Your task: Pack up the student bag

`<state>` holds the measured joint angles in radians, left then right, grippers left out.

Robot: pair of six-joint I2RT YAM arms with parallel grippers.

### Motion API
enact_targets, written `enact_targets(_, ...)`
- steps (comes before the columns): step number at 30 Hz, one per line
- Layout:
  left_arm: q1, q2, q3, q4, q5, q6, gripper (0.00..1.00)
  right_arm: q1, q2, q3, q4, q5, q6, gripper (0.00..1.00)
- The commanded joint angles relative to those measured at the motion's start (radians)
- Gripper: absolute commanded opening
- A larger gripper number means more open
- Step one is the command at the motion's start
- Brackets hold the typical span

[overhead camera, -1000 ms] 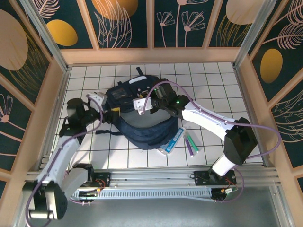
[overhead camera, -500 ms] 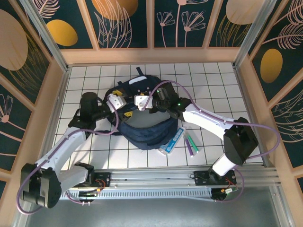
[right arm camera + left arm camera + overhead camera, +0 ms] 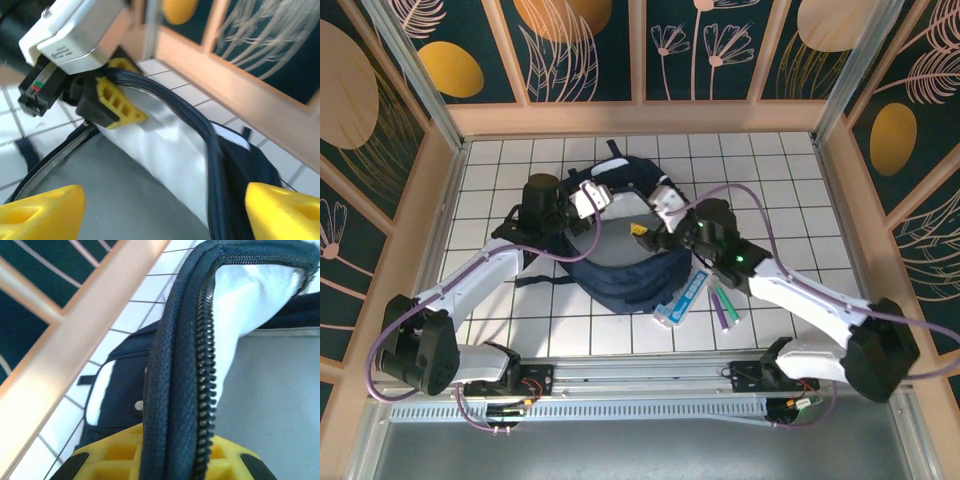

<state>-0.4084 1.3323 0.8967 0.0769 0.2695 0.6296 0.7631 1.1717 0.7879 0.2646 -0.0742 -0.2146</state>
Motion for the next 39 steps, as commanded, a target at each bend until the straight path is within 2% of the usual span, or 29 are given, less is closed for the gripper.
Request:
enact_targets(1,0.079,0.007,0.031,0.110,-0.187,-0.106,0.00,-0.002,-0.075,0.006,-0.134,0.285,0.577,0.87)
enact_targets(3,0.129,0.012,0.070,0.093,-0.194,-0.170,0.00,-0.002,-0.076,0.031,-0.321,0.308,0.793,0.84)
enact_targets(6,0.138,0.008,0.122,0.081,-0.252,-0.189,0.00,0.003,-0.041,0.055,-0.589,0.231,1.108,0.80)
enact_targets(8,0.139,0.013,0.129,0.075,-0.309,-0.206,0.00,0.018,-0.008,0.043,-0.715,0.157,1.245,0.78)
enact_targets(10,0.141,0.015,0.120,0.059,-0.306,-0.200,0.00,0.045,0.029,0.028,-0.822,0.110,1.335,0.79)
enact_targets(11,0.141,0.013,0.113,0.055,-0.288,-0.200,0.00,0.055,0.043,0.021,-0.843,0.096,1.349,0.79)
enact_targets(13,0.140,-0.005,0.084,0.058,-0.179,-0.188,0.00,0.069,0.082,0.020,-0.870,0.032,1.354,0.79)
enact_targets(15,0.141,-0.030,0.026,0.077,-0.049,-0.179,0.00,0.074,0.122,0.038,-0.915,0.022,1.363,0.81)
enact_targets(17,0.141,-0.048,-0.013,0.090,0.016,-0.176,0.00,0.082,0.155,0.056,-0.947,0.038,1.362,0.86)
enact_targets(20,0.140,-0.059,-0.044,0.084,0.012,-0.177,0.00,0.081,0.200,0.059,-0.982,0.067,1.398,0.91)
enact_targets(23,0.140,-0.073,-0.060,0.070,0.015,-0.180,0.00,0.067,0.244,0.036,-0.946,0.058,1.426,0.94)
enact_targets(27,0.140,-0.101,-0.103,0.105,0.056,-0.188,0.00,0.041,0.328,0.093,-0.940,0.061,1.441,0.98)
enact_targets(33,0.140,-0.111,-0.131,0.116,0.069,-0.196,0.00,0.020,0.455,0.144,-0.887,-0.005,1.496,0.99)
enact_targets(39,0.140,-0.134,-0.146,0.130,0.070,-0.191,0.00,0.013,0.583,0.189,-0.892,-0.043,1.468,0.99)
